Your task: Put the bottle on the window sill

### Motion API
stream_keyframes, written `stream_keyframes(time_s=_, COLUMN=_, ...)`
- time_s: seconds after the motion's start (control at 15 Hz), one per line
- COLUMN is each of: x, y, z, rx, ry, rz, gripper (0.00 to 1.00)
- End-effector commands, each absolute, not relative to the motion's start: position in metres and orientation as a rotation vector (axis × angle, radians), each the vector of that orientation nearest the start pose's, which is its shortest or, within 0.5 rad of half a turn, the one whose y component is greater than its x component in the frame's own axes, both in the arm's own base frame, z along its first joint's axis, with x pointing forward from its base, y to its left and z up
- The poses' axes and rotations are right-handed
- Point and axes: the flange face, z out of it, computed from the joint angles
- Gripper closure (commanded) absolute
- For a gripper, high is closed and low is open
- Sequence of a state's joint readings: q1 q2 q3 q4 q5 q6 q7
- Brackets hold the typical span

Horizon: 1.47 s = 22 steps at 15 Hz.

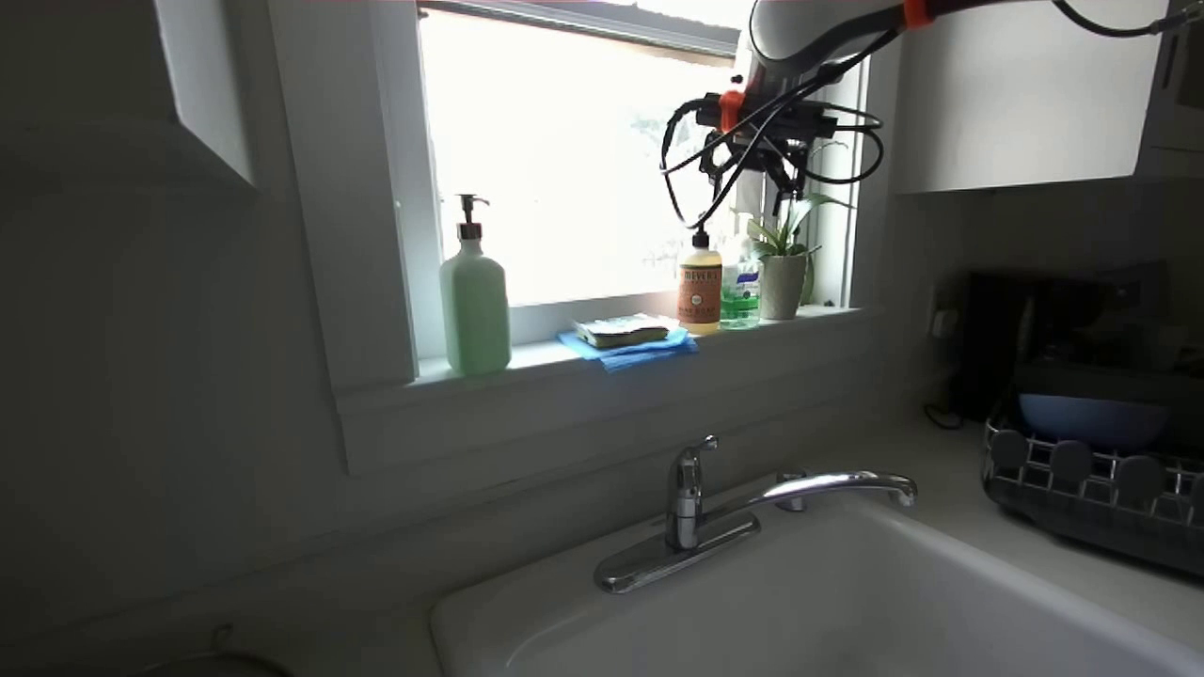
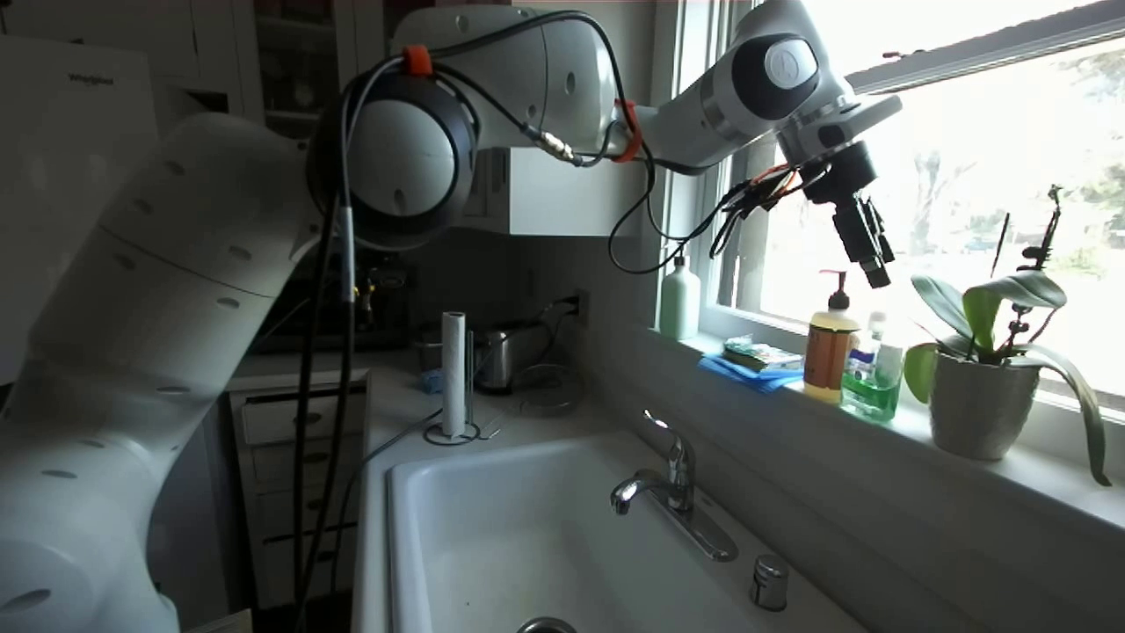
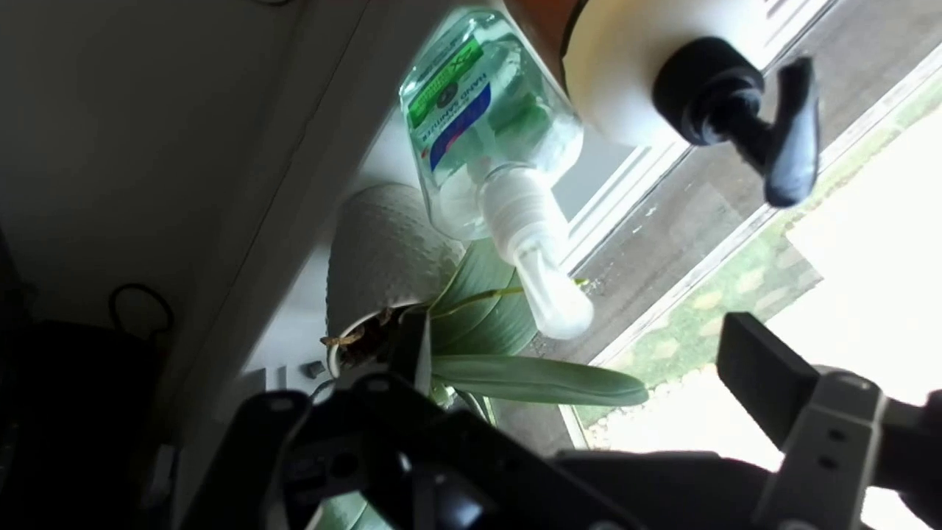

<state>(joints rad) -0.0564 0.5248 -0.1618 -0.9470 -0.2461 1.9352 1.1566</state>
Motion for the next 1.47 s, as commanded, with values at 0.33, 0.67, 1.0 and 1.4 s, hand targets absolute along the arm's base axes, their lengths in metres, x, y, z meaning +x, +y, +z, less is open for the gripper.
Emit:
stream_keyframes(time_s=0.33, x=0.673, y=-0.146, z=0.688, rx=-2.744, ry=1.559, rz=-0.819, gripper=0.00)
stream_keyframes(time_s=0.67, x=0.638, y=-0.153, z=0.715, rx=-2.979, ry=1.211, rz=-0.720, gripper=0.00)
stream_keyframes(time_s=1.0, x=0.604, y=-0.160, z=0.717, rx=-3.082, ry=0.951, rz=-0.529, gripper=0.00)
stream_keyframes(time_s=1.4, x=0.576, y=-0.161, z=0.714, rx=-3.148, ry=0.688, rz=-0.528, gripper=0.00)
